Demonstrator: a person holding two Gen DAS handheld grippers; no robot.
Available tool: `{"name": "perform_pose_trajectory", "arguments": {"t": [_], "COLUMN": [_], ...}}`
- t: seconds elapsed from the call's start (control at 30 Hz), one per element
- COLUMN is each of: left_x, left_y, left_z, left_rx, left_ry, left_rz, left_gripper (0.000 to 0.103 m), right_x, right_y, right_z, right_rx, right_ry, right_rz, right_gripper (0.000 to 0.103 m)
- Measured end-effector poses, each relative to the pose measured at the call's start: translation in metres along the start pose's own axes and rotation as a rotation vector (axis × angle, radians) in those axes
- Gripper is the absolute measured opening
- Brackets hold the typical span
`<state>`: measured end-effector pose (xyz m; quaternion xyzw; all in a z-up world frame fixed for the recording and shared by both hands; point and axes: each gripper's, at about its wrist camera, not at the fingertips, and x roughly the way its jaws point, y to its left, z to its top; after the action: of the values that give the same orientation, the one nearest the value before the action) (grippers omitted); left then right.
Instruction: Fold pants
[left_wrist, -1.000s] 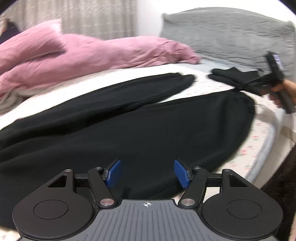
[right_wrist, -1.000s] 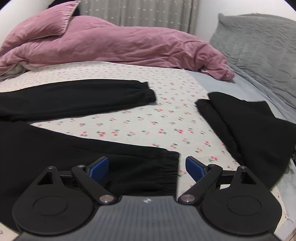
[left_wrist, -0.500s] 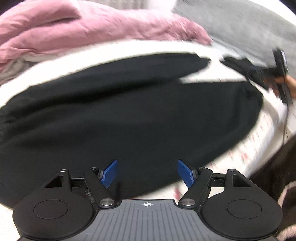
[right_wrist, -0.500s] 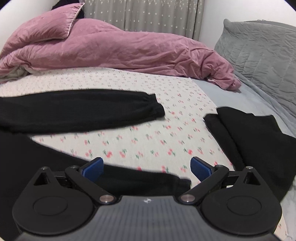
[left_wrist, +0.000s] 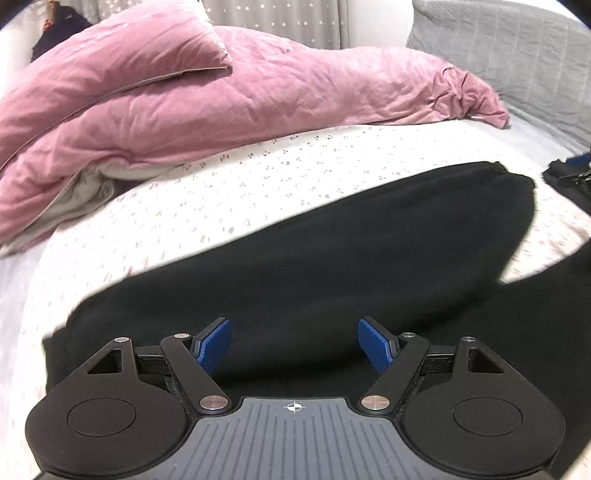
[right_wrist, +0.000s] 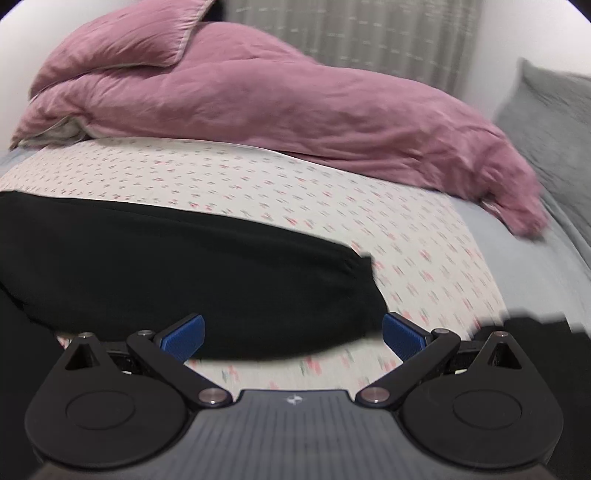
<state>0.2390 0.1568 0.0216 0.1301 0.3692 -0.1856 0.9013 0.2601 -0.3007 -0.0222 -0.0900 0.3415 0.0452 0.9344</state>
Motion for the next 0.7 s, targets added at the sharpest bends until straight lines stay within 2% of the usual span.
{"name": "perform_pose_trajectory", "arguments": {"t": [0.1,0.17,0.27,0.3,0.33,0.43,0.53,0.57,0.7], "left_x": [0.033,0.053,0.082,0.091,0.099,0.122,0.148,0.155,0.181], "left_y": [0.007,0.012,0.019,0.021,0.021,0.019,0.017,0.018,0.030], "left_z": [0.023,0.035,0.049,0.052,0.055,0.060,0.068,0.070,0.077], "left_rx": [0.043,0.058,0.024,0.016,0.013,0.087,0.160,0.157,0.092], "left_ry": [0.006,0.004,-0.008,-0.012,-0.020,-0.074,-0.015,0.010,0.125], "left_rz": [0.005,-0.001,-0.017,-0.015,-0.011,-0.020,-0.005,-0.014,-0.076], "left_gripper": [0.077,0.077,0.078,0.081,0.089,0.094,0.095,0.095,0.094], "right_x": [0.028,0.044,0.068,0.075,0.084,0.107,0.131,0.139,0.167], "right_y": [0.009,0.015,0.028,0.033,0.040,0.060,0.079,0.083,0.095], "right_z": [0.024,0.037,0.053,0.057,0.061,0.072,0.084,0.089,0.105], "right_rx": [-0.081,-0.119,-0.166,-0.183,-0.203,-0.281,-0.331,-0.332,-0.348], "right_ry": [-0.001,-0.013,-0.031,-0.041,-0.058,-0.043,0.016,0.037,0.124], "right_rz": [0.042,0.104,0.190,0.221,0.259,0.356,0.419,0.432,0.462], "right_gripper": [0.103,0.103,0.103,0.103,0.103,0.103,0.102,0.102,0.090]}}
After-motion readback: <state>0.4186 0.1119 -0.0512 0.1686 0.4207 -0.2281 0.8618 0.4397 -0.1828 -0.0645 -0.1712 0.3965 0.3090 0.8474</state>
